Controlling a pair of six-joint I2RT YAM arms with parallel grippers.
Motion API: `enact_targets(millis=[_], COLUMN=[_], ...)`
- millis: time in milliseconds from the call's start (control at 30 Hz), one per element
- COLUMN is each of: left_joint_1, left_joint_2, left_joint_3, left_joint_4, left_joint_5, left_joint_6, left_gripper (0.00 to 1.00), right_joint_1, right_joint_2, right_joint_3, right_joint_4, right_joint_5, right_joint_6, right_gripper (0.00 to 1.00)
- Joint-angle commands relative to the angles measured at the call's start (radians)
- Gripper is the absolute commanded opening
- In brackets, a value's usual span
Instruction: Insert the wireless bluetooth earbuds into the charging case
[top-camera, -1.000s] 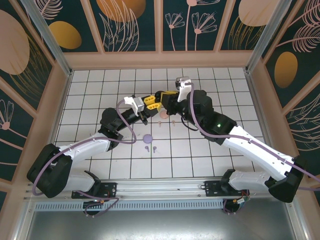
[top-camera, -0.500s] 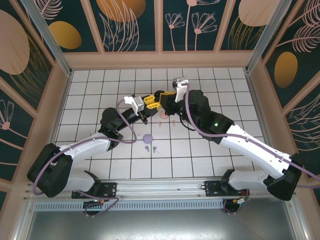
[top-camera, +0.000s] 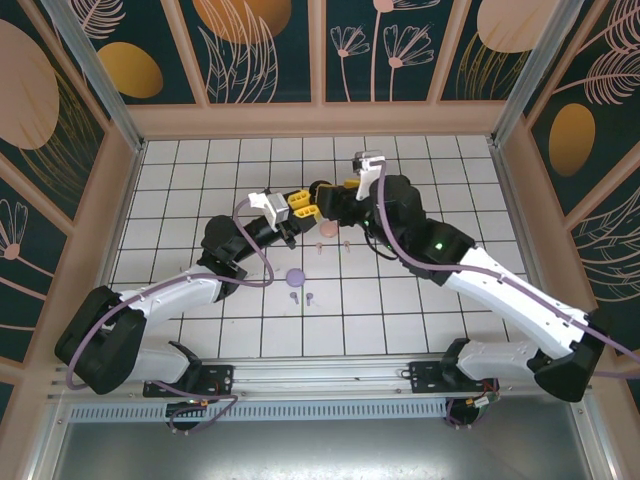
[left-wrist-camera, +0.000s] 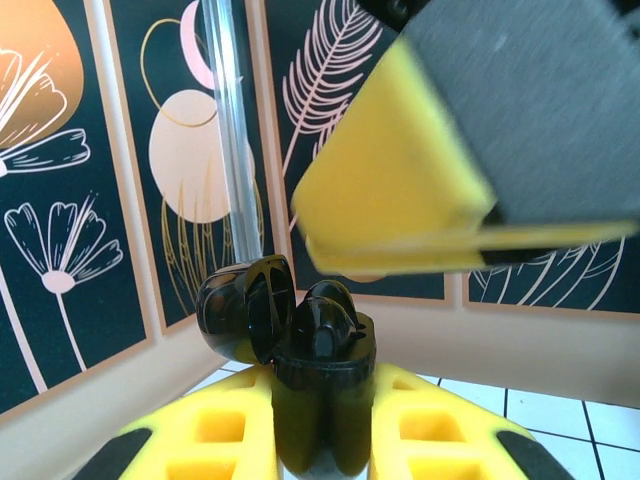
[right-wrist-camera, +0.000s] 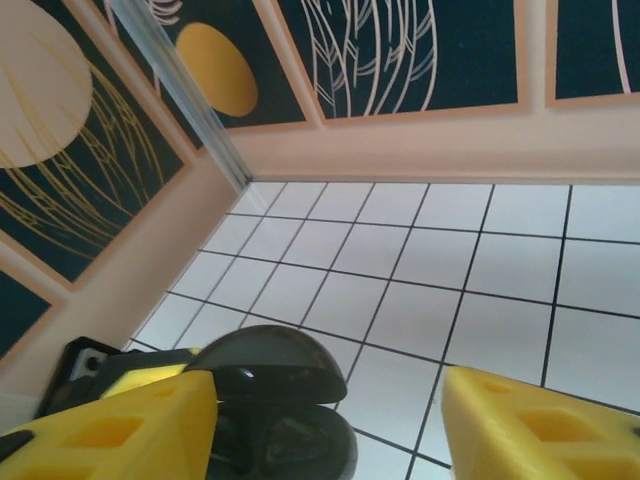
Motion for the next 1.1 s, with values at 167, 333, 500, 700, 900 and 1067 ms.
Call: enact_targets(millis=[167,333,500,700,900,1067], left_joint_1=[-0.004,-0.005,-0.005,-0.005,-0.005,-0.005], left_joint_2=[0.021,0.034,0.042,0.040,0.045,0.045], left_joint_3=[0.006,0.017,0.026,0.024,0.027,0.032], left_joint_4=[0.065,0.024,-0.020,-0.033,-0.027,-0.023], left_joint_5=[0.026,0.058,0.085,0.085,0.069,0.043], left_joint_6=[-0.023,-0.009,0.005,0.012,0.013,0.015], left_gripper=[0.00,0.00,0.00,0.00,0.00,0.00], right_joint_1=[-0.112,-0.194,-0.216,-0.235,-0.226,-0.203], right_joint_2=[-0.051,0.083,0.239,0.336,0.329,0.244], right_joint_3=[0.123,0.227,0.357,0.446,0.402,0.287], right_joint_4=[-0.055,-0.178,-0.296,-0.401,-0.467,-0.478], right_joint_5=[-0.158,-0.279,-0.348,-0.412,-0.496,-0.549], right_joint_6=[0.083,0.082,0.032,-0.007,-0.027,-0.019], right_gripper=[0.65,0.48,0.23,0.14,0.07,0.01])
